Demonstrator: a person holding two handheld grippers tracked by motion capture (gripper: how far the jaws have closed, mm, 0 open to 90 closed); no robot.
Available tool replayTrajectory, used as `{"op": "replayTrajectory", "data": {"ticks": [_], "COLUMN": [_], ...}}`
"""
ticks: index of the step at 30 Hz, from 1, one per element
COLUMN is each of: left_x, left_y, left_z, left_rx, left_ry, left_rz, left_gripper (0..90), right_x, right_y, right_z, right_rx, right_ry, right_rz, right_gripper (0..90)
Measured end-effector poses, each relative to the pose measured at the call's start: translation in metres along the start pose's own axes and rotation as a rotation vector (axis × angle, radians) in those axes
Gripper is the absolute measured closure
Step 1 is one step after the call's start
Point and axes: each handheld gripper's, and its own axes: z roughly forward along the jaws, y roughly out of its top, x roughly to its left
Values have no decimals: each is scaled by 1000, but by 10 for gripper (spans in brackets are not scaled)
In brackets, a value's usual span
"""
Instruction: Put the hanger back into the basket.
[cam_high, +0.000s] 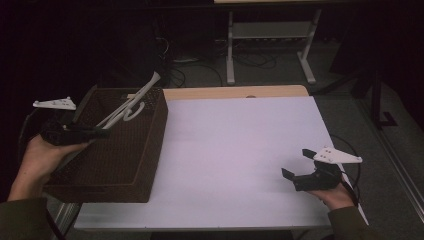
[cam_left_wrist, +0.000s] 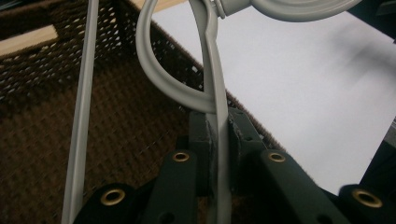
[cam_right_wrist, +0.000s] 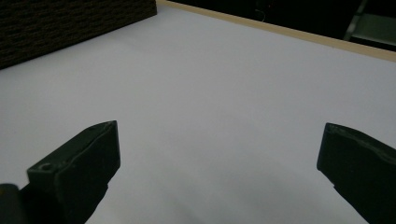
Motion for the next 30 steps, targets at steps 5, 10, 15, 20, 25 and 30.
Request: {"op": "replayTrajectory", "data": {"ticks": [5, 10, 15, 20, 25, 30], "left_x": [11, 15, 17, 16, 17, 22], "left_y": [-10, -16, -19, -21, -22, -24], "left_z": [-4, -1, 4, 7, 8, 15], "left_rx": [13, 39, 62, 86, 102, 128], "left_ry": [11, 2, -5, -24, -21, -27], "left_rz": [-16, -24, -22, -16, -14, -27], "left_gripper": [821, 821, 821, 820, 820, 819], "right_x": [0, 0, 0, 0, -1, 0], "right_y": [0, -1, -1, -1, -1, -1], "right_z": [1, 2, 1, 2, 2, 2], "right_rx": [3, 8, 8, 10, 10, 10], "right_ry": [1, -1, 1, 1, 3, 4], "right_rz": [-1, -1, 4, -3, 5, -1], "right_gripper": [0, 0, 0, 0, 0, 0]}}
